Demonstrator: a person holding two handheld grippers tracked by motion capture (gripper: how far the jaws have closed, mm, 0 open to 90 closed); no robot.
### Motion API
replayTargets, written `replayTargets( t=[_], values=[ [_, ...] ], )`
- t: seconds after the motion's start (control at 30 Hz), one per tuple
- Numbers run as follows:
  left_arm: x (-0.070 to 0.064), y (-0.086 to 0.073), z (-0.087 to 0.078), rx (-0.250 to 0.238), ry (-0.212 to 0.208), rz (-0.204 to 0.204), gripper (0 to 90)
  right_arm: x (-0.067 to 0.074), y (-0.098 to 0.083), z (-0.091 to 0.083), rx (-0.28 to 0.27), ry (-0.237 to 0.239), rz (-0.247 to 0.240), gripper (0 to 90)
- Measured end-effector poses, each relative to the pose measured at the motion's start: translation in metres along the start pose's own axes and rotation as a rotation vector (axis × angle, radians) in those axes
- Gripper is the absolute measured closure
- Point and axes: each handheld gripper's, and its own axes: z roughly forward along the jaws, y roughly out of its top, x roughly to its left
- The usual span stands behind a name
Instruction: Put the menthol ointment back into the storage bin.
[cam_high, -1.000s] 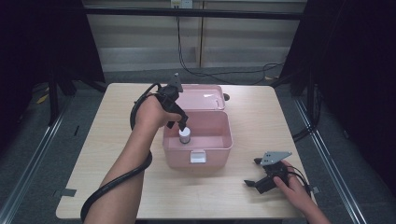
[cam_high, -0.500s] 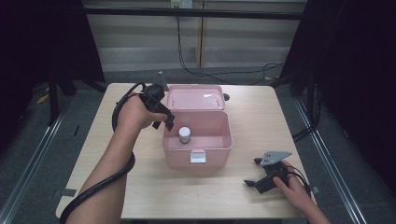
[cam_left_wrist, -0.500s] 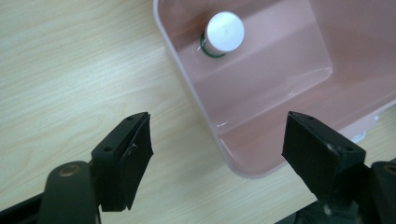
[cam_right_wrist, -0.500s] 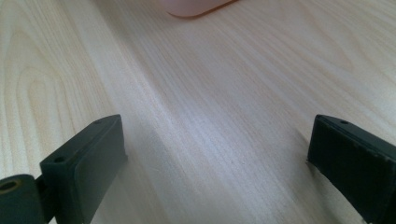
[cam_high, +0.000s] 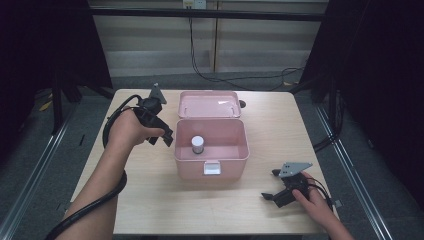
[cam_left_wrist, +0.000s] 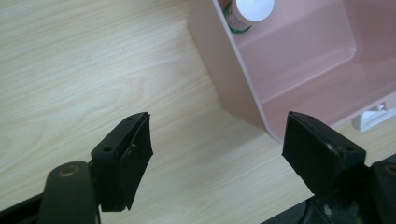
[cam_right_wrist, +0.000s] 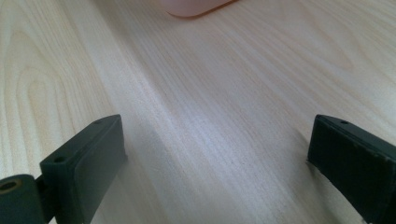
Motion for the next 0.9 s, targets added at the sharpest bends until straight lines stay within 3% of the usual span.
replayTargets(
  t=[0.37, 0.9],
  values=[
    [0.011, -0.015, 0.006, -0.001, -0.007, 0.013, 23.5, 0.0, 0.0, 0.0, 0.0, 0.0, 0.0, 3.6],
    [0.033, -0.036, 0.022, -0.013, -0.029, -0.026, 23.4, 0.0, 0.0, 0.0, -0.001, -0.001, 0.0, 3.6]
  ],
)
